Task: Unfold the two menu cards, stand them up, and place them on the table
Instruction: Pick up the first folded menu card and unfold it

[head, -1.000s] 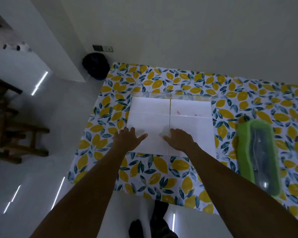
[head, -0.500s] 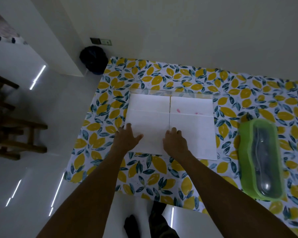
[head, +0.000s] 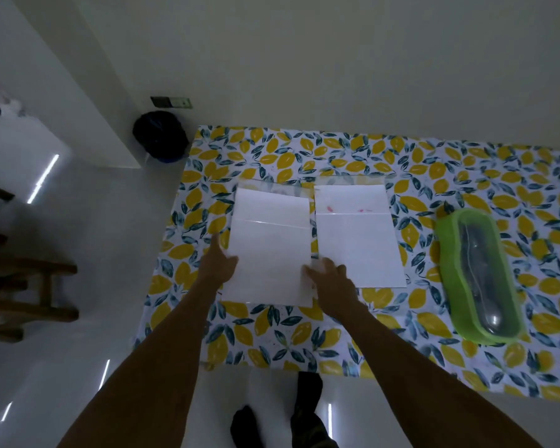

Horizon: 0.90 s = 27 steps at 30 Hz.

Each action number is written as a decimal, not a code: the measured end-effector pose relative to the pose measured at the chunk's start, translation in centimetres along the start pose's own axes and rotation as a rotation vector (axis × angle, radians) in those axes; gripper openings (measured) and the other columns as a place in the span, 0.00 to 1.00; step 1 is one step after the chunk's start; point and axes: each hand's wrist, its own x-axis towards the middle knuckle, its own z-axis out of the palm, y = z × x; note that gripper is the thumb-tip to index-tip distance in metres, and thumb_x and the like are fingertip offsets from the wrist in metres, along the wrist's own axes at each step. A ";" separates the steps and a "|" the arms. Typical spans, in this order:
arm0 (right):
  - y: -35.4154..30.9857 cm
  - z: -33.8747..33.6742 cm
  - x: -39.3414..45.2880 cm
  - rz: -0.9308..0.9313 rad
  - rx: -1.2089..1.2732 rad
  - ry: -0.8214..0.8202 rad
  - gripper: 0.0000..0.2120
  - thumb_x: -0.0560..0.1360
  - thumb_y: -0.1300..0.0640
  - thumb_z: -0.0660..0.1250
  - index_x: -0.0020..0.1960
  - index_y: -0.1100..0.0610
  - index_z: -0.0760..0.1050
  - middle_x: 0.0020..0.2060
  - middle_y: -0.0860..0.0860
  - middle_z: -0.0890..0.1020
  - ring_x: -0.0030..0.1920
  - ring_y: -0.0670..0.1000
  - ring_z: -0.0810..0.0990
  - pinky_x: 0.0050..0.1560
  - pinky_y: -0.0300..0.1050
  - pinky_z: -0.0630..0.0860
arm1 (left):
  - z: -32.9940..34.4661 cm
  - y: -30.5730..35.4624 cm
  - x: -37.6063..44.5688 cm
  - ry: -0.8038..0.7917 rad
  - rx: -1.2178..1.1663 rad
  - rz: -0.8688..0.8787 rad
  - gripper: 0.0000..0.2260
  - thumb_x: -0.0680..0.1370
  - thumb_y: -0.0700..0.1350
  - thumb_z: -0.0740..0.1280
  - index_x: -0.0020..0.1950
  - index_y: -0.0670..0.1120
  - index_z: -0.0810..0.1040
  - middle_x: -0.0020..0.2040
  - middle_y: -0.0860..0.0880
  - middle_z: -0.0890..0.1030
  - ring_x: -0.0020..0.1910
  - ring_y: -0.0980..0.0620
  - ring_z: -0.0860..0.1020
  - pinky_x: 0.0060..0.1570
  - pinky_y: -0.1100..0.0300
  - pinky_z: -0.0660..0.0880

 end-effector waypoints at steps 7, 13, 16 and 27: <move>-0.7 0.8 -4.0 -0.071 -0.042 0.088 0.31 0.79 0.54 0.62 0.78 0.40 0.55 0.73 0.55 0.66 0.62 0.59 0.70 0.52 0.52 0.80 | -1.3 -4.0 2.7 -0.137 -0.364 0.020 0.47 0.71 0.44 0.77 0.78 0.63 0.49 0.76 0.41 0.65 0.66 0.35 0.74 0.58 0.33 0.74; -0.7 -1.5 -6.5 -0.115 0.008 0.208 0.31 0.78 0.55 0.64 0.77 0.38 0.57 0.72 0.50 0.69 0.64 0.56 0.69 0.52 0.52 0.80 | -5.1 -2.0 -1.9 -0.250 -0.556 0.014 0.37 0.75 0.38 0.73 0.78 0.55 0.59 0.70 0.38 0.72 0.61 0.35 0.78 0.56 0.34 0.76; -1.2 -2.9 -7.2 -0.130 0.051 0.260 0.26 0.80 0.53 0.61 0.76 0.39 0.61 0.72 0.47 0.71 0.63 0.56 0.70 0.51 0.53 0.80 | -5.9 -2.0 -2.3 -0.224 -0.502 0.044 0.28 0.77 0.40 0.71 0.75 0.50 0.66 0.69 0.39 0.73 0.61 0.36 0.77 0.56 0.38 0.77; -3.5 -6.0 -7.6 -0.168 0.247 0.380 0.22 0.78 0.63 0.65 0.70 0.48 0.74 0.68 0.48 0.77 0.61 0.58 0.75 0.60 0.51 0.73 | -9.4 -2.5 -4.7 -0.293 -0.561 0.067 0.10 0.80 0.35 0.64 0.61 0.38 0.79 0.63 0.36 0.77 0.56 0.34 0.78 0.51 0.43 0.77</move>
